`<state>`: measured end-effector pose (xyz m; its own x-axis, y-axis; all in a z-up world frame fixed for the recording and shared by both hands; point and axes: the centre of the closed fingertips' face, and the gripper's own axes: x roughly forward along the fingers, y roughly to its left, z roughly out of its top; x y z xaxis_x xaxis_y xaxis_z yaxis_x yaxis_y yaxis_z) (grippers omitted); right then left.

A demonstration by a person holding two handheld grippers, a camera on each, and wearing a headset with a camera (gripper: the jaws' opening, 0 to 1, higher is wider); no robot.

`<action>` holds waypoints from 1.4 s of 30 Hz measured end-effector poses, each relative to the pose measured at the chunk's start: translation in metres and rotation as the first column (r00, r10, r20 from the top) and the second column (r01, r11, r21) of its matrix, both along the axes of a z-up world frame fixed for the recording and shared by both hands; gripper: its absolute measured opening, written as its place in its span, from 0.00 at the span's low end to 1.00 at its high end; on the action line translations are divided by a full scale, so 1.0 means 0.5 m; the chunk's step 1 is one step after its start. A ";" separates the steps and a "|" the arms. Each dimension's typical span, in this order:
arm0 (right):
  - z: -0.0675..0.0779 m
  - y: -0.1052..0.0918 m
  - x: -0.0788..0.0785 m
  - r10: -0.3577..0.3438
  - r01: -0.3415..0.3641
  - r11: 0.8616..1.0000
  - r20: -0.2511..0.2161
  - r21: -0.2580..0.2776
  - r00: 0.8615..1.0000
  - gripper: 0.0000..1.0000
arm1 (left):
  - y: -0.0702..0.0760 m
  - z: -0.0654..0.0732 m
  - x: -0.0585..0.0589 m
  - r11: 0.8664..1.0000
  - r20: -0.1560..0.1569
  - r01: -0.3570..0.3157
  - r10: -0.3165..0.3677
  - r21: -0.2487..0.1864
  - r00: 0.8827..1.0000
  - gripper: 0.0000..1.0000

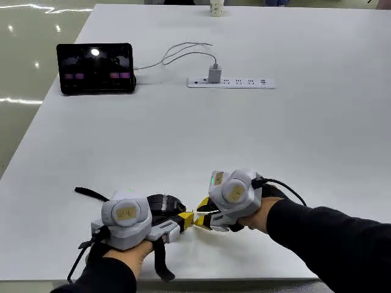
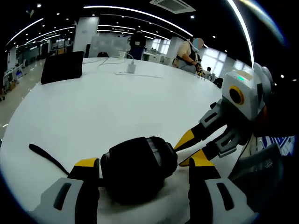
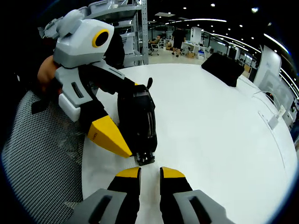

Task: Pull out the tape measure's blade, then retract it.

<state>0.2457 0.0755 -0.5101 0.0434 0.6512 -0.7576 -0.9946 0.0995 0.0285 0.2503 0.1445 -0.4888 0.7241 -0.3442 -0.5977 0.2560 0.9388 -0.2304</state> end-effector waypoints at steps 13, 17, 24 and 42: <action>0.057 -0.116 0.034 -0.166 0.165 0.984 0.018 0.067 0.986 0.15 | 0.013 0.021 0.010 0.998 -0.005 0.033 -0.033 -0.044 0.999 0.94; 0.067 -0.145 0.036 -0.201 0.200 0.977 0.013 0.075 0.979 0.20 | 0.006 0.038 0.010 0.994 0.000 0.094 -0.094 -0.064 0.996 0.99; 0.074 -0.185 0.039 -0.226 0.223 0.972 0.027 0.077 0.974 0.23 | 0.029 0.037 -0.006 0.987 -0.064 0.159 -0.160 -0.025 0.985 0.99; 0.079 -0.348 0.064 -0.382 0.382 0.923 -0.015 0.053 0.924 0.48 | 0.118 0.076 -0.033 0.974 -0.015 0.225 -0.225 -0.012 0.974 0.99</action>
